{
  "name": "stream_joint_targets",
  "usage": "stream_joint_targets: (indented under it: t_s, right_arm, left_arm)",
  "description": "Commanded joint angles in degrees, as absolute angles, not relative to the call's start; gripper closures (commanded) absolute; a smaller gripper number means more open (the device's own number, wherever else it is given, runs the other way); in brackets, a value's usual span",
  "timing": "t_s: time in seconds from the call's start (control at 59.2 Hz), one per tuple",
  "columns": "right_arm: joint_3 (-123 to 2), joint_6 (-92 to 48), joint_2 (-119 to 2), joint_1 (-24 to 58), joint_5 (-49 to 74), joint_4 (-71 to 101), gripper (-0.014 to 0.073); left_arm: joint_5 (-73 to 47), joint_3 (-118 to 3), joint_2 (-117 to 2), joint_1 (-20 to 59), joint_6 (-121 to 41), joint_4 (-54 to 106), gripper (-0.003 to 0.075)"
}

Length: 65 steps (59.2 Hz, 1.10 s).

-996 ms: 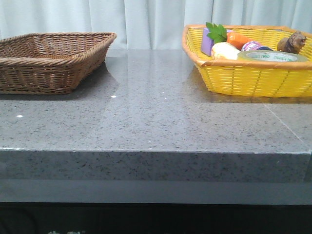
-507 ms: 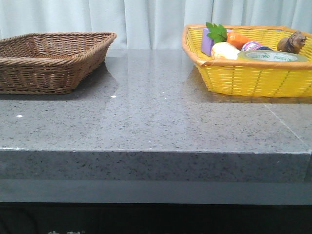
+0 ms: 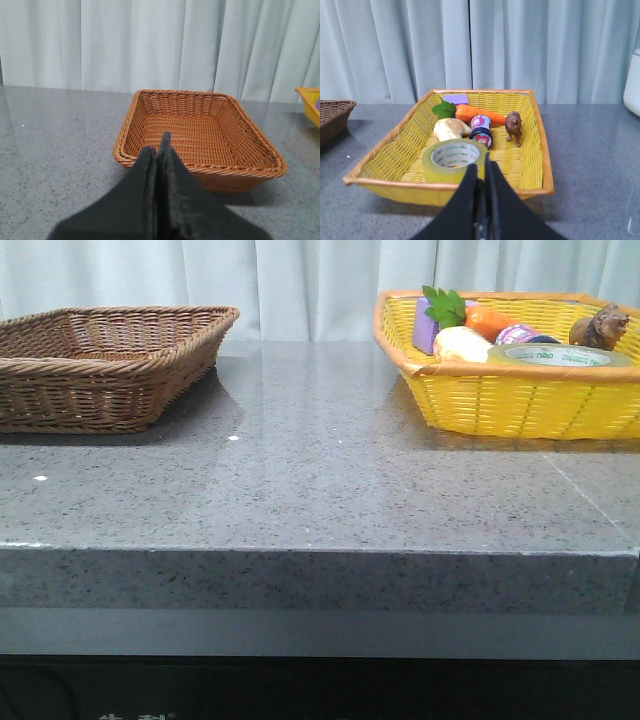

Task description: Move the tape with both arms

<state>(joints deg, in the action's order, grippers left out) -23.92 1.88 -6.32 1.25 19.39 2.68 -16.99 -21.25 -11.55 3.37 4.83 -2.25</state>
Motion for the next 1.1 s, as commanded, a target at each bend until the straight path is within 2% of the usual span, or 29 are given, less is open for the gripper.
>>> stream_joint_targets:
  t_s: [0.0, 0.203, 0.27, 0.321, 0.355, 0.371, 0.473, 0.523, 0.557, 0.608, 0.844, 1.081]
  right_arm:
    - [-30.12, 1.42, -12.31, 1.01, 18.70, 2.26, 0.0651]
    - [-34.89, 1.42, -18.71, 1.01, 20.07, 2.26, 0.0649]
    - [-34.89, 1.42, -18.92, 1.01, 19.84, 2.26, 0.0611]
    - [-34.89, 1.42, -18.92, 1.01, 19.84, 2.26, 0.0531]
    - [-34.89, 1.42, -18.92, 1.01, 19.84, 2.26, 0.0436]
    - [-34.89, 1.42, -18.92, 1.01, 19.90, 2.26, 0.0399]
    - [-34.74, 1.42, -18.92, 1.01, 19.63, 2.26, 0.0092]
    - [-34.69, 1.42, -18.92, 1.01, 19.63, 2.26, -0.0029]
    - [-34.69, 1.42, -18.92, 1.01, 19.56, 2.26, -0.0077]
    - [-34.69, 1.42, -18.92, 1.01, 19.36, 2.63, -0.0058]
    - [-35.08, 1.42, -20.54, 1.01, 19.35, 3.71, -0.0048]
    - [-42.25, 4.96, -36.25, 1.01, 20.11, 3.71, -0.0032]
  left_arm:
    - [-16.03, -26.36, -17.28, 3.20, 4.95, -2.81, 0.0740]
    - [-14.86, -28.37, -22.51, 3.20, 4.95, -2.81, 0.0738]
    - [-14.73, -28.37, -22.51, 3.20, 4.95, -2.81, 0.0701]
    - [-14.73, -28.37, -22.51, 3.20, 4.95, -2.81, 0.0634]
    - [-14.73, -28.37, -22.51, 3.20, 4.95, -2.81, 0.0568]
    - [-14.73, -28.37, -22.51, 3.20, 4.95, -2.81, 0.0505]
    - [-14.73, -28.27, -22.51, 3.20, 4.95, -2.81, 0.0268]
    - [-14.73, -28.27, -22.51, 3.20, 4.95, -2.81, 0.0188]
    - [-14.73, -28.27, -22.51, 3.20, 4.95, -2.81, 0.0152]
    - [-14.73, -28.27, -22.51, 3.20, 4.95, -2.81, 0.0127]
    - [-14.73, -28.27, -22.51, 3.20, 4.95, -2.81, 0.0136]
    - [-14.73, -28.27, -22.51, 3.20, 4.95, -2.81, 0.0136]
